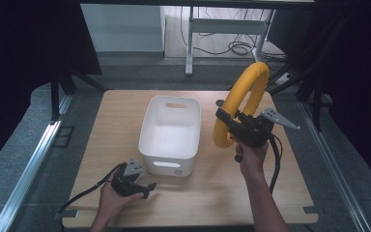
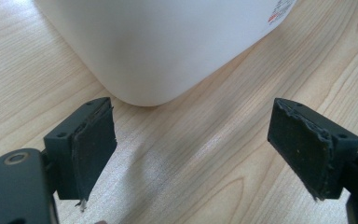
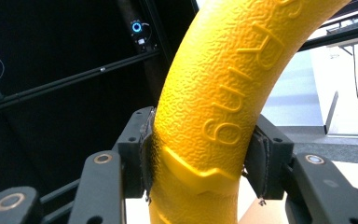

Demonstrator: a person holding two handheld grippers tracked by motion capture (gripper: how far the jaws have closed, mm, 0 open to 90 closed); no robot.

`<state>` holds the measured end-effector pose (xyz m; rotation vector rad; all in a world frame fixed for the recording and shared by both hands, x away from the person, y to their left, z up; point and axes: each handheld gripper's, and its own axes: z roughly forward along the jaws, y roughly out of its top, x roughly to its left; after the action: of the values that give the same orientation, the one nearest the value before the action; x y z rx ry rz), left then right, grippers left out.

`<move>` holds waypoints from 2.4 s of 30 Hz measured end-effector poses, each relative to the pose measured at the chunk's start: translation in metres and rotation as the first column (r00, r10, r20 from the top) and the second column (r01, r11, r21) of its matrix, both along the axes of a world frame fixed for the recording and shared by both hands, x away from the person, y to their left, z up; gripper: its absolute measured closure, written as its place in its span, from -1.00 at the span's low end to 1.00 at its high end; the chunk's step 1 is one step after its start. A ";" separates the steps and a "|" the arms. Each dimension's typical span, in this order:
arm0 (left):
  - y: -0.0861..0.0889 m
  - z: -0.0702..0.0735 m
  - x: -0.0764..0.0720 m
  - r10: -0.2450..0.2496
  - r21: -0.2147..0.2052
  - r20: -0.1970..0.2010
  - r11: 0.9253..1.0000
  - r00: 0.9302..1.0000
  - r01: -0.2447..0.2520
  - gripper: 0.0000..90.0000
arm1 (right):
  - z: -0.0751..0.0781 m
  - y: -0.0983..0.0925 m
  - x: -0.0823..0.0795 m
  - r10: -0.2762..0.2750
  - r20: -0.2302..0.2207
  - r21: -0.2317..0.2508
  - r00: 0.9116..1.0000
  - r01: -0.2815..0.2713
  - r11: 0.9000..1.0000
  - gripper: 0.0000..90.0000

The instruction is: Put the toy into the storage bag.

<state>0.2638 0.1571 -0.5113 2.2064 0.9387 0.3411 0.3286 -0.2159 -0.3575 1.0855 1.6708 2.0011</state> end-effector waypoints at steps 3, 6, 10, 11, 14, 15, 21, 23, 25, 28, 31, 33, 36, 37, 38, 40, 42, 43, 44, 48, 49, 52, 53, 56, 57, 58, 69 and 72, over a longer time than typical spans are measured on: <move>0.000 0.000 0.000 -0.001 0.000 -0.001 1.000 1.000 0.001 -0.66 | 0.002 0.005 0.000 -0.004 0.010 0.009 1.000 0.004 1.000 0.09; 0.000 0.000 0.000 -0.003 0.000 -0.003 1.000 1.000 0.003 -0.66 | 0.004 0.010 -0.001 -0.014 0.018 0.012 1.000 0.014 1.000 0.09; 0.000 0.000 0.000 -0.004 0.001 -0.003 1.000 1.000 0.004 -0.66 | 0.007 0.017 -0.002 -0.013 0.030 0.013 0.999 0.012 1.000 0.09; 0.000 0.000 0.000 -0.003 -0.001 -0.003 1.000 1.000 0.003 -0.66 | 0.008 0.019 -0.002 -0.011 0.033 0.014 0.999 0.010 1.000 0.09; 0.000 0.000 0.000 -0.004 -0.001 -0.003 1.000 1.000 0.004 -0.66 | 0.012 0.023 -0.002 -0.017 0.037 0.026 0.999 0.016 1.000 0.09; 0.000 0.000 0.000 -0.004 -0.001 -0.003 1.000 1.000 0.004 -0.66 | 0.014 0.025 -0.002 -0.020 0.038 0.024 0.999 0.019 1.000 0.09; -0.001 -0.001 0.000 -0.005 0.001 -0.005 1.000 1.000 0.005 -0.66 | 0.026 0.034 -0.001 -0.044 0.067 0.031 0.997 0.042 0.999 0.09; 0.000 -0.001 0.000 -0.005 0.001 -0.004 1.000 1.000 0.005 -0.66 | 0.029 0.037 -0.001 -0.046 0.078 0.036 0.996 0.044 0.998 0.09; -0.001 -0.001 0.000 -0.005 0.001 -0.005 1.000 1.000 0.005 -0.66 | 0.031 0.040 0.000 -0.049 0.082 0.035 0.995 0.046 0.998 0.09; -0.001 -0.001 0.000 -0.006 0.003 -0.008 1.000 1.000 0.006 -0.66 | 0.035 0.046 0.001 -0.044 0.088 0.038 0.995 0.041 0.998 0.08; -0.001 -0.001 0.000 -0.002 -0.004 -0.008 1.000 1.000 0.002 -0.66 | 0.037 0.049 0.002 -0.043 0.092 0.041 0.995 0.039 0.998 0.08; -0.001 -0.001 0.000 -0.007 0.000 -0.005 1.000 1.000 0.007 -0.66 | 0.039 0.052 0.003 -0.041 0.099 0.039 0.994 0.037 0.999 0.08; -0.001 -0.001 0.000 -0.006 -0.001 -0.005 1.000 1.000 0.006 -0.66 | 0.043 0.058 0.005 -0.040 0.103 0.038 0.994 0.036 0.999 0.08; -0.001 -0.001 0.000 -0.005 -0.002 -0.005 1.000 1.000 0.005 -0.66 | 0.043 0.058 0.005 -0.040 0.103 0.038 0.994 0.036 0.999 0.08; 0.000 0.000 0.000 -0.011 0.006 -0.006 1.000 1.000 0.011 -0.66 | 0.045 0.061 0.005 -0.036 0.103 0.042 0.994 0.032 0.999 0.08; 0.000 0.000 0.000 -0.009 0.003 -0.009 1.000 1.000 0.009 -0.66 | 0.047 0.064 0.006 -0.030 0.104 0.041 0.994 0.026 0.999 0.08; 0.000 0.000 0.000 -0.009 0.003 -0.009 1.000 1.000 0.009 -0.66 | 0.048 0.068 0.006 -0.025 0.105 0.041 0.994 0.021 0.999 0.08; 0.000 0.000 0.000 -0.009 0.002 -0.009 1.000 1.000 0.009 -0.66 | 0.048 0.068 0.006 -0.025 0.105 0.041 0.994 0.021 0.999 0.08; 0.000 0.000 0.000 -0.008 0.000 -0.008 1.000 1.000 0.008 -0.66 | 0.049 0.071 0.006 -0.022 0.108 0.041 0.994 0.018 0.999 0.08; 0.000 0.000 0.000 -0.008 0.002 -0.007 1.000 1.000 0.008 -0.66 | 0.052 0.075 0.007 -0.016 0.111 0.040 0.994 0.012 0.999 0.08; 0.000 0.000 0.000 -0.008 0.002 -0.007 1.000 1.000 0.008 -0.66 | 0.052 0.077 0.007 -0.012 0.115 0.040 0.993 0.007 0.999 0.08; 0.000 0.000 0.000 -0.011 0.003 -0.009 1.000 1.000 0.011 -0.66 | 0.054 0.081 0.008 -0.010 0.117 0.041 0.993 0.005 0.999 0.08; 0.000 0.000 0.000 -0.011 0.004 -0.009 1.000 1.000 0.011 -0.66 | 0.054 0.082 0.009 -0.009 0.116 0.043 0.993 0.004 0.999 0.08; 0.000 0.000 0.000 -0.011 0.005 -0.009 1.000 1.000 0.011 -0.66 | 0.054 0.087 0.010 -0.004 0.113 0.042 0.994 -0.001 0.999 0.08; 0.000 0.000 0.000 -0.011 0.005 -0.010 1.000 1.000 0.011 -0.66 | 0.054 0.089 0.010 0.000 0.114 0.044 0.993 -0.005 0.999 0.08; -0.001 -0.001 0.000 -0.010 0.002 -0.010 1.000 1.000 0.010 -0.66 | 0.054 0.090 0.010 0.002 0.114 0.042 0.993 -0.007 0.999 0.08; 0.000 0.000 0.000 -0.012 -0.003 -0.010 1.000 1.000 0.012 -0.66 | 0.057 0.111 0.011 0.024 0.126 0.039 0.992 -0.029 0.999 0.08; 0.000 0.000 0.000 -0.012 -0.002 -0.012 1.000 1.000 0.012 -0.66 | 0.058 0.117 0.011 0.029 0.130 0.028 0.991 -0.033 0.999 0.08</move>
<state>0.2638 0.1568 -0.5117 2.2141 0.9308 0.3218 0.3392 -0.0991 -0.2993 0.9227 1.6056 2.0756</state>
